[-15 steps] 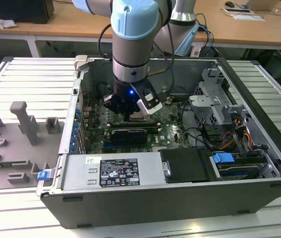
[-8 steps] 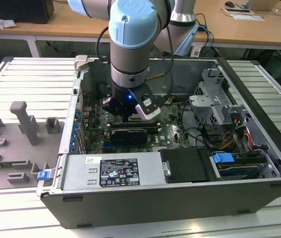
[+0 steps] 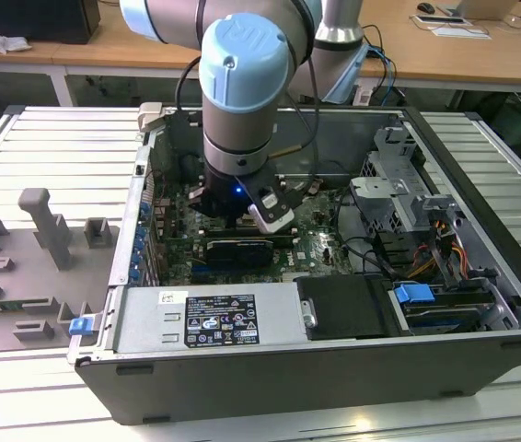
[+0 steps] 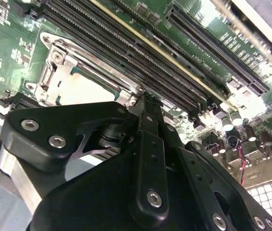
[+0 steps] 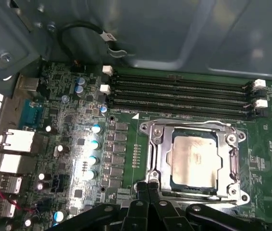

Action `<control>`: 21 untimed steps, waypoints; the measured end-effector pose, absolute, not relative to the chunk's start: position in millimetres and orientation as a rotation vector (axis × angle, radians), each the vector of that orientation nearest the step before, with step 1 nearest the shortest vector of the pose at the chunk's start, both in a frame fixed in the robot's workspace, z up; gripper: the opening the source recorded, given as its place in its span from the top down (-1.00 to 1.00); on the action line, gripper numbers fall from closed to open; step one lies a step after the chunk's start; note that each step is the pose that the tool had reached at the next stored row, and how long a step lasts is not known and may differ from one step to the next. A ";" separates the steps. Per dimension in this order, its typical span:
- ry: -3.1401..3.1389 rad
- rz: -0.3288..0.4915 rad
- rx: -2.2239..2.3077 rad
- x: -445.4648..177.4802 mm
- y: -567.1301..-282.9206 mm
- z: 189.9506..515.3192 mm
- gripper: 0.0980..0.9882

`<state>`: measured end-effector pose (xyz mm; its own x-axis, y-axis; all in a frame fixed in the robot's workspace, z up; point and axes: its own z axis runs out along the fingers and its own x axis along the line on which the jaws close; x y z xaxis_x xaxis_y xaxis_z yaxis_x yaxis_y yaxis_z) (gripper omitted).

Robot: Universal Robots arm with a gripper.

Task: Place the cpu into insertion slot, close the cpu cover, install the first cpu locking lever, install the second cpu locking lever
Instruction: 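Install the second cpu locking lever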

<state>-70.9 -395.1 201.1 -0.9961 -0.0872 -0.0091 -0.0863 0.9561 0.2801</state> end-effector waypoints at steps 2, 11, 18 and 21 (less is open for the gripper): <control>-3.102 -0.458 0.138 -71.7 -395.2 198.0 0.98; -3.100 -0.472 0.138 -72.1 -395.1 203.0 0.98; -3.100 -0.472 0.138 -72.2 -394.7 213.4 0.98; -3.100 -0.473 0.138 -72.2 -394.5 220.4 0.98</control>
